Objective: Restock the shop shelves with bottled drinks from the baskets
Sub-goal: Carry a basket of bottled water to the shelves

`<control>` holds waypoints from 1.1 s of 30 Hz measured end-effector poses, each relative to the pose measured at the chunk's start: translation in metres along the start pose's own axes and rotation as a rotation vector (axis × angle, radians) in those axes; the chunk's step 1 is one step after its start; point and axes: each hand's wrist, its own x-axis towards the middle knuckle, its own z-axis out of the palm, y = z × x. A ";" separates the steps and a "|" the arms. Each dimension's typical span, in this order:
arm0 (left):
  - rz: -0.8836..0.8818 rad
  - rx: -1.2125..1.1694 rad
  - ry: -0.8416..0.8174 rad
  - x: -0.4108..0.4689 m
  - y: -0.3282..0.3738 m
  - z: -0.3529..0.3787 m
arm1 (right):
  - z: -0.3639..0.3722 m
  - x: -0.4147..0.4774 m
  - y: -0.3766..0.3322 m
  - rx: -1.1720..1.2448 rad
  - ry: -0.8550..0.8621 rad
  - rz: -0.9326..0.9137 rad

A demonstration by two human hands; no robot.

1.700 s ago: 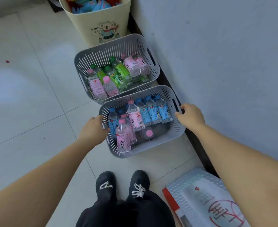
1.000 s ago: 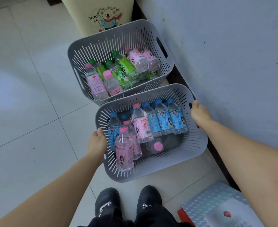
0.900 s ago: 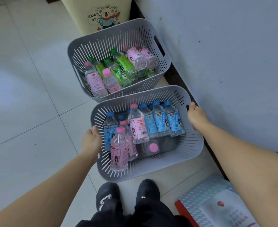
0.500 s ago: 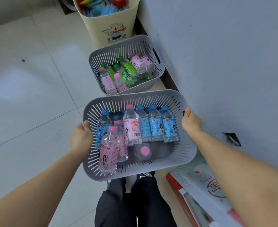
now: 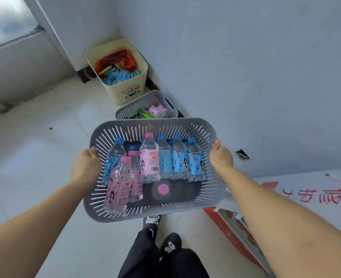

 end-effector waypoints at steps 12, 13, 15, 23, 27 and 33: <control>0.232 0.062 -0.170 -0.093 0.020 -0.069 | -0.047 -0.187 0.087 0.110 0.198 0.233; 0.246 0.080 -0.205 -0.102 0.021 -0.069 | -0.048 -0.203 0.098 0.132 0.208 0.281; 0.289 0.116 -0.270 -0.122 0.019 -0.069 | -0.046 -0.236 0.118 0.146 0.232 0.343; 0.537 0.277 -0.499 -0.195 0.007 -0.049 | -0.016 -0.384 0.200 0.254 0.362 0.615; 0.632 0.304 -0.574 -0.238 0.002 -0.034 | 0.002 -0.461 0.233 0.333 0.441 0.775; 0.767 0.373 -0.715 -0.322 -0.009 -0.007 | 0.029 -0.570 0.282 0.473 0.523 0.976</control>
